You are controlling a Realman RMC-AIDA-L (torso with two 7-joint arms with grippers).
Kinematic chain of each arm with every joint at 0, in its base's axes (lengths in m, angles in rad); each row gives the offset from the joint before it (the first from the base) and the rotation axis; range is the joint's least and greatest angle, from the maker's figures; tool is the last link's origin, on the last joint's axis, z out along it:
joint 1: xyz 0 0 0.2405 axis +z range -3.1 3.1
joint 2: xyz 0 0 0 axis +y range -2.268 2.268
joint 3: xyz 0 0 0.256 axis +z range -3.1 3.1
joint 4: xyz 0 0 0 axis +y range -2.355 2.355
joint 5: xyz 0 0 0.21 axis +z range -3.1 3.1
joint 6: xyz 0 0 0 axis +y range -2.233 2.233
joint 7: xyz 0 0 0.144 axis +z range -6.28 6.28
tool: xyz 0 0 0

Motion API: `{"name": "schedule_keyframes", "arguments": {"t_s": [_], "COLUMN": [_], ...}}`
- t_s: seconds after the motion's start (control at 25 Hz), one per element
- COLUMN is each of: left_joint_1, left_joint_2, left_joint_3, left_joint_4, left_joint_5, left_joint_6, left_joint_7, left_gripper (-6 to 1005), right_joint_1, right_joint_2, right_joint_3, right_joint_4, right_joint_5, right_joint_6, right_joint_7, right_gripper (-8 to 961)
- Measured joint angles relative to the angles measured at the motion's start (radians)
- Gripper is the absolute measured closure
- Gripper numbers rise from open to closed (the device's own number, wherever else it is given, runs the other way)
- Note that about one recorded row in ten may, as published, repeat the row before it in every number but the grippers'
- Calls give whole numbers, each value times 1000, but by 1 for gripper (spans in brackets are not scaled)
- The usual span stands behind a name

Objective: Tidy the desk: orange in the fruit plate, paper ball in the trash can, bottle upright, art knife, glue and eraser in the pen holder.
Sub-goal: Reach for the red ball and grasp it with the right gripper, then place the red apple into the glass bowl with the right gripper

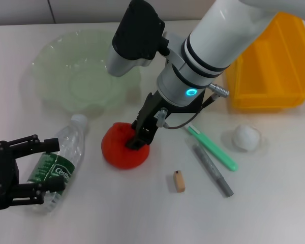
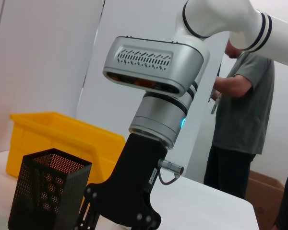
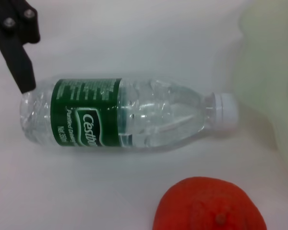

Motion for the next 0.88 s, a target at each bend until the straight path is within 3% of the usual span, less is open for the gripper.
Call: {"name": "schedule_keyframes", "arguments": {"t_s": [0.48, 0.72, 0.88], "left_joint_1": [6, 12, 15], "left_joint_2": [0, 0, 3], "left_joint_3": [-1, -1, -1], "left_joint_4": [-1, -1, -1], "left_joint_5": [3, 4, 3], "left_joint_6": [-19, -19, -19], "left_joint_7": [1, 1, -2], "left_gripper": [165, 165, 166], "right_joint_1": [3, -25, -81], "right_joint_2": [0, -5, -11], "right_joint_3": [-17, 6, 144], "right_joint_4": [2, -88, -247], "right_joint_5": [7, 6, 0], "right_joint_6": [10, -43, -142], "right_joint_7": [-1, -1, -9], "right_gripper": [749, 880, 907]}}
